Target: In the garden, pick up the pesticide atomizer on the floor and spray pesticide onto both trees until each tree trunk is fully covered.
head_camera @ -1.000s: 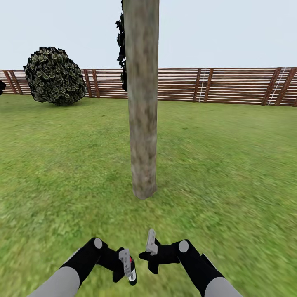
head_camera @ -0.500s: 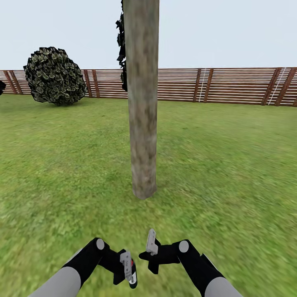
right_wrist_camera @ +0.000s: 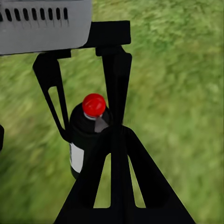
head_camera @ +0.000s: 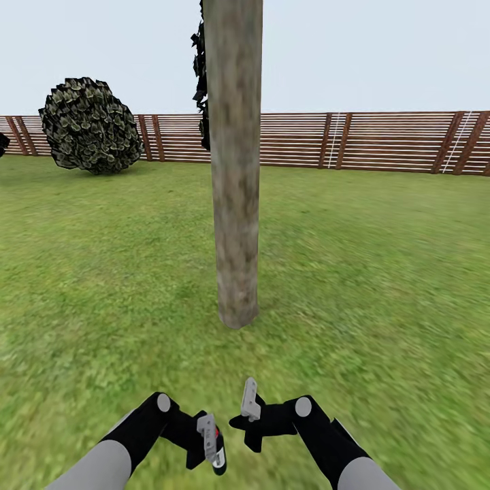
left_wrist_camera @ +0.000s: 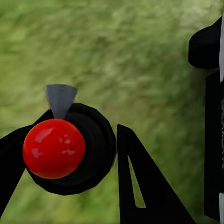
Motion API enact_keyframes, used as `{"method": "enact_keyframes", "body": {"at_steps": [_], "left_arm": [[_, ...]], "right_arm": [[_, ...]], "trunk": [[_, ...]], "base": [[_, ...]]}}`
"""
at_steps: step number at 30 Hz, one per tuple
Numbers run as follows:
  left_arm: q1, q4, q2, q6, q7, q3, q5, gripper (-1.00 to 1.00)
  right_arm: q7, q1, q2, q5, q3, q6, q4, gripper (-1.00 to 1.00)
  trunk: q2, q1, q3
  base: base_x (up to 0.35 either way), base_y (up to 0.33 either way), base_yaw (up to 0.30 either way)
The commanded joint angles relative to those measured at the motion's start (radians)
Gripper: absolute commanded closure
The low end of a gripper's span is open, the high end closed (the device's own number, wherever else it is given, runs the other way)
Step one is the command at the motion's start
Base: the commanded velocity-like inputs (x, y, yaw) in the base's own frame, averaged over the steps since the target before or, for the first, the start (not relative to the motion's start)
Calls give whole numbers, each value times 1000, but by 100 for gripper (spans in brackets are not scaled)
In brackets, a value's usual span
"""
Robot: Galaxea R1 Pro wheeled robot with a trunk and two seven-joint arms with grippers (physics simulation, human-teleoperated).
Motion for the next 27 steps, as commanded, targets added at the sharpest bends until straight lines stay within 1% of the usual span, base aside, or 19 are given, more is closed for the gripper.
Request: {"method": "enact_keyframes", "body": {"at_steps": [1,4,7,10,13,22,27], "left_arm": [[0,-1,0,-11,-1,1,-2,100],[0,0,1,-12,-7,1,3,100],[0,-1,-1,-15,-48,1,7,100],[0,-1,0,-16,-61,1,12,100],[0,-1,0,-17,-65,1,18,100],[0,-1,0,-19,-66,1,19,100],[-1,-2,-6,-19,-62,1,19,100]], "right_arm": [[0,0,0,11,-1,-8,0,100],[0,0,0,11,-1,-8,0,100],[0,0,-1,11,-1,-8,1,100],[0,0,-1,11,-2,-8,2,100],[0,0,-1,11,-2,-8,2,100],[0,0,-1,11,-1,-8,5,100],[0,0,-1,11,-1,-8,6,100]], "trunk": [[0,0,-1],[0,0,-1],[0,0,-1],[0,0,-1],[0,0,-1],[0,0,-1],[0,0,-1]], "base": [[0,0,0],[0,0,0],[0,0,0],[0,0,0],[0,0,0],[0,0,0],[0,0,0]]}}
